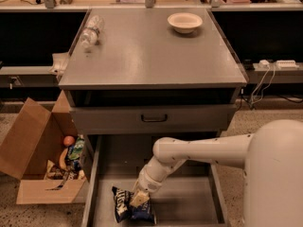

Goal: Pick blue chip bag from middle drawer and place on counter

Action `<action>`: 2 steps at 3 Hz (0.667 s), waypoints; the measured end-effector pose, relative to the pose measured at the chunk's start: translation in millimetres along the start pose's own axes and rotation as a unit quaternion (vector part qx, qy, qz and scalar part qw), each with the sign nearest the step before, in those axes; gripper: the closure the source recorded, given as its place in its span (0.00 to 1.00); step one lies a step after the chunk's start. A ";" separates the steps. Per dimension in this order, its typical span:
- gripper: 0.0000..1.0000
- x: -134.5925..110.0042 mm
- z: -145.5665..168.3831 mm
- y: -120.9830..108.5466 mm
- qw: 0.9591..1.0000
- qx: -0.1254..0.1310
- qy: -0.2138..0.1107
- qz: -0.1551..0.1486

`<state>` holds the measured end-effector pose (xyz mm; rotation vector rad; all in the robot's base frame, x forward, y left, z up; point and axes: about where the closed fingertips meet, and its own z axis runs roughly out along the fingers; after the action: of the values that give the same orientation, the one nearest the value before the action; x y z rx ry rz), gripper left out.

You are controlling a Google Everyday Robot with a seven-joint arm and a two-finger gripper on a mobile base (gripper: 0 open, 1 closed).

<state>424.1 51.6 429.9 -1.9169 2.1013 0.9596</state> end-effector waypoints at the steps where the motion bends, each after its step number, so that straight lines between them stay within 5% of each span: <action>1: 1.00 -12.5 -58.9 14.6 0.997 0.059 -0.042 -0.031; 2: 1.00 -19.6 -123.3 30.1 0.988 0.124 -0.066 -0.056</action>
Offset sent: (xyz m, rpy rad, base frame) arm 0.0250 -0.0732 0.2039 0.1710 -0.4466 -0.1173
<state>437.5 1.8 547.6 -1.7741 1.9157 0.7413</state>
